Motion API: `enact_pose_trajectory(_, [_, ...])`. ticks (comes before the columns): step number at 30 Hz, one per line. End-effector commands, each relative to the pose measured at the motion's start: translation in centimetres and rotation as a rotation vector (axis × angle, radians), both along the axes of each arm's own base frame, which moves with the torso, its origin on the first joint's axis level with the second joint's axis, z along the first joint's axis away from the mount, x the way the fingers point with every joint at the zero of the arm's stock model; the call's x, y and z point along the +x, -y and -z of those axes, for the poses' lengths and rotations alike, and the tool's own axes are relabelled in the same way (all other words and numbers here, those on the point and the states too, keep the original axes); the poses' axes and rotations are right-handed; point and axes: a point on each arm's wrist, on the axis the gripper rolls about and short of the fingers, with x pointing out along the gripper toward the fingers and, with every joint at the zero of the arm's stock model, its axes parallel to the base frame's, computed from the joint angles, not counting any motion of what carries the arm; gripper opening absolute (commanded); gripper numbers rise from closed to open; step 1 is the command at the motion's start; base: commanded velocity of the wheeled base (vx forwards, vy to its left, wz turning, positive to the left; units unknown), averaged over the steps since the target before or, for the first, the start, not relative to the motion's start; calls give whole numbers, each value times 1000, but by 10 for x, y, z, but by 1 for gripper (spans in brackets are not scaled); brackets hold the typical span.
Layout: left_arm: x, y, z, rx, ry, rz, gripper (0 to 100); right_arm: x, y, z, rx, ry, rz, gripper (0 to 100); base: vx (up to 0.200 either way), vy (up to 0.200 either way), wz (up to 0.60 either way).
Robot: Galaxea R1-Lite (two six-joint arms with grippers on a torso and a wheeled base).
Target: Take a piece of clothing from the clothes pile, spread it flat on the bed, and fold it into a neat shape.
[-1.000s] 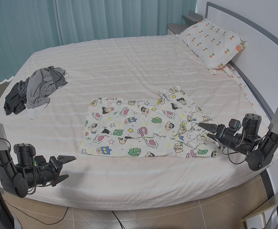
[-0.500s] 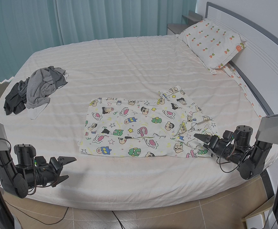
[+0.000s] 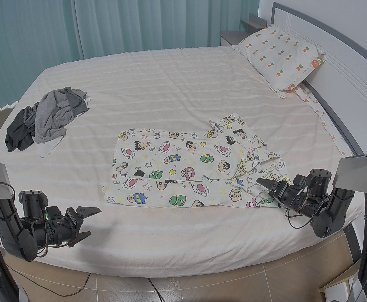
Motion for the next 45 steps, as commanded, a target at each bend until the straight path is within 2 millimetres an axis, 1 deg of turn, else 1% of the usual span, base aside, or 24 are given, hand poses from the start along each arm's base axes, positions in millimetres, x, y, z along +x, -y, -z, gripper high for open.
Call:
enact_pose_trajectory(1, [0, 0, 1, 0, -3, -2, 100, 5, 0, 7, -1, -5, 2, 100, 0, 0, 0])
enact_pose_trajectory(8, [0, 0, 1, 0, -3, -2, 100, 15, 0, 6, 0, 20, 3, 100, 0, 0, 0])
enact_pose_trajectory(13, [0, 0, 1, 0, -3, -2, 100, 23, -2, 6, -1, 1, 4, 100, 0, 0, 0])
enact_pose_trajectory(14, [0, 0, 0, 0, -1, -2, 100, 23, -2, 6, -2, -1, 5, 0, 0, 0, 0])
enact_pose_trajectory(24, [0, 0, 0, 0, -1, -2, 100, 21, -1, 4, -6, 1, 20, 0, 0, 0, 0])
enact_pose_trajectory(26, [0, 0, 1, 0, -3, -2, 100, 18, -1, 5, -11, -6, 33, 0, 0, 0, 0])
enact_pose_trajectory(30, [0, 0, 1, 0, -3, -2, 100, 9, -4, -5, -10, 22, 34, 0, 0, 0, 0])
enact_pose_trajectory(34, [0, 0, 1, 0, -3, -2, 100, -3, -15, -18, -10, 47, 14, 0, 0, 0, 0])
enact_pose_trajectory(36, [0, 0, 0, 0, -1, -2, 100, -8, -22, -21, -17, 48, 19, 0, 0, 0, 0])
enact_pose_trajectory(40, [0, 0, 1, 0, -3, -2, 100, -16, -41, -23, -43, 51, 54, 0, 0, 0, 0])
enact_pose_trajectory(45, [0, 0, 1, 1, -2, -1, 100, -19, -58, -21, -73, 56, 115, 0, 0, 0, 0])
